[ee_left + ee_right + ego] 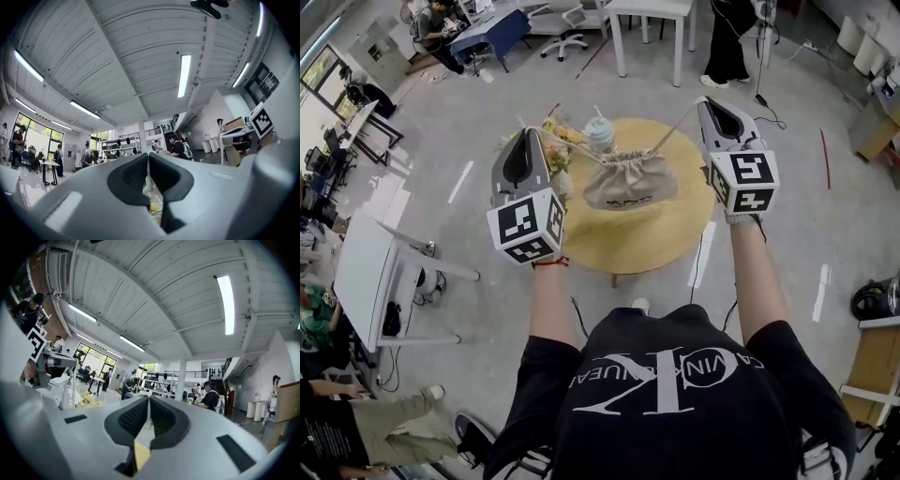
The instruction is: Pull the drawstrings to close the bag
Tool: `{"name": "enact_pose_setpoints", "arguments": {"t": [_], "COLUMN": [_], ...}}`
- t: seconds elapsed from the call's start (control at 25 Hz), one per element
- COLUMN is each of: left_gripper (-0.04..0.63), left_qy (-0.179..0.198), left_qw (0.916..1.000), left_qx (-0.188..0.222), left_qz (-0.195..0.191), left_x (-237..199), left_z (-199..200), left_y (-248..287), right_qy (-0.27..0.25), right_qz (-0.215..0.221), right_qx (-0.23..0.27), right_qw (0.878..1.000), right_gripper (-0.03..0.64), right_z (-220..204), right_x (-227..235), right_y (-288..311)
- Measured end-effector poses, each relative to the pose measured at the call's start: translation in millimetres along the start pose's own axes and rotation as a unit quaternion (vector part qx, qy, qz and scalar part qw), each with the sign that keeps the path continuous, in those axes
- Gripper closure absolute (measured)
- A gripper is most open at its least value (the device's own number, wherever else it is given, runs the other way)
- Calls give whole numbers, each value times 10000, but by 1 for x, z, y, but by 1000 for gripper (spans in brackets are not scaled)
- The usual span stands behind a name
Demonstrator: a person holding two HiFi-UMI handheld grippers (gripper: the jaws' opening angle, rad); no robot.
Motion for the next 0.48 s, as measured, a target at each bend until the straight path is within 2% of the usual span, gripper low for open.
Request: {"name": "enact_pose_setpoints", "arguments": {"t": [0.48], "left_gripper": [578], "left_qy": [23], "left_qw": [10000], "left_qx": [-7], "left_qz": [11], "left_x": [4], "left_z": [-1], "left_y": [-6], "right_qy": [-1], "right_qz": [2], "right_qx": [-5], "right_qw": [10000], "right_gripper": [598], "right_z": [0], "right_x": [-4], "right_y": [-7]}}
Point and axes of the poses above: the fingertips, and each gripper's own axes: y forward along the fingers, x to its right, z out of its top, the point moved 10 cm from there along -y, backward along the fingers, and after that the axes turned 15 degrees about -y, right-handed, at the moved point
